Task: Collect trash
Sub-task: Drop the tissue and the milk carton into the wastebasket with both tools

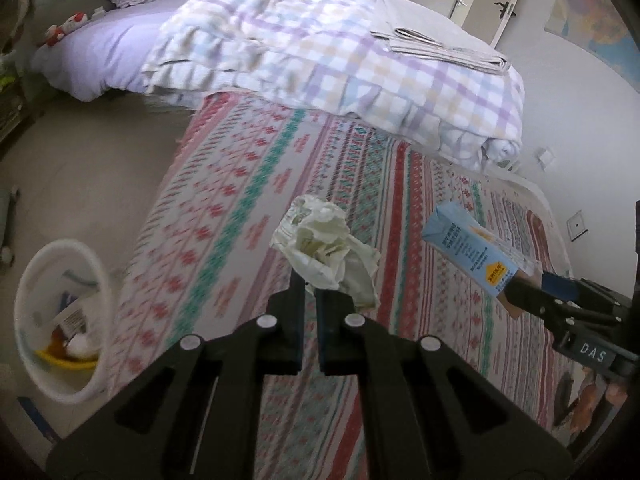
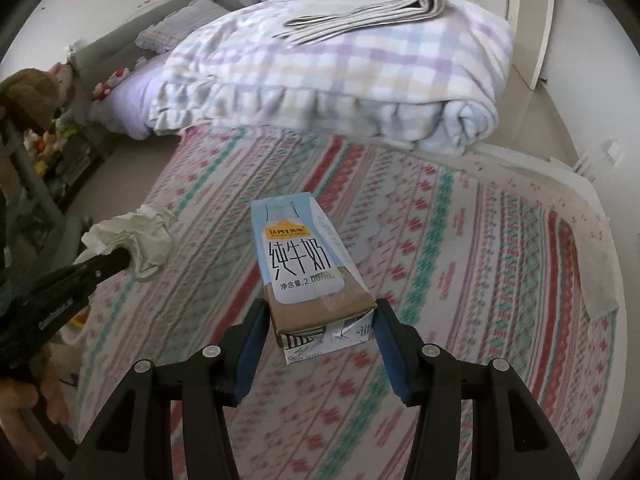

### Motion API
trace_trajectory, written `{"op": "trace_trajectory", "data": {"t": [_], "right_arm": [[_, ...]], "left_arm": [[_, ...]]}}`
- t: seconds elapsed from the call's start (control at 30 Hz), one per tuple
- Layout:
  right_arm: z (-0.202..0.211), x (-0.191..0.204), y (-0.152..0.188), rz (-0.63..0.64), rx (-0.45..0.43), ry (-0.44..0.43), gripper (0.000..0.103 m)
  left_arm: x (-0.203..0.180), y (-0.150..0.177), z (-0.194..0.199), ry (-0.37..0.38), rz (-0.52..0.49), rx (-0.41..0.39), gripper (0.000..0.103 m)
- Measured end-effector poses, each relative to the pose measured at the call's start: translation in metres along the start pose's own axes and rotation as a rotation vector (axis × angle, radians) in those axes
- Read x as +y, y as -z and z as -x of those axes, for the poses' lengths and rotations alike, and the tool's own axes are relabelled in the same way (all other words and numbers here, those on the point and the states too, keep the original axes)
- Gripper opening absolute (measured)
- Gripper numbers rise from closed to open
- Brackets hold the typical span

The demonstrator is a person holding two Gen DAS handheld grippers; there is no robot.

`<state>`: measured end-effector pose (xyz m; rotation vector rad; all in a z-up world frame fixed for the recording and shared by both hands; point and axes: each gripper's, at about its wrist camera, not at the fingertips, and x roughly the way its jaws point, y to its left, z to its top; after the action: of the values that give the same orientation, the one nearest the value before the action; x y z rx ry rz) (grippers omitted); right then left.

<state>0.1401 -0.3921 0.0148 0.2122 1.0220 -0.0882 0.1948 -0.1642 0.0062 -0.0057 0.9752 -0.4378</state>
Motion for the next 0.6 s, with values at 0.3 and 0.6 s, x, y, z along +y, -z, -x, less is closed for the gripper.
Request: {"op": "trace_trajectory", "data": {"t": [0.3,0.6], "right_arm": [[0.013,0.043,0.025,0.048,-0.02,-0.067,0.054],[0.01,0.077,0.029,0.088,-0.009,-0.161,0.054]], "left_arm": [[0.051,0.028,0.03,0.01,0.085,-0.02,0.006],[0.079,0.041,0.06,0.029,0.094,-0.055,0.006]]}}
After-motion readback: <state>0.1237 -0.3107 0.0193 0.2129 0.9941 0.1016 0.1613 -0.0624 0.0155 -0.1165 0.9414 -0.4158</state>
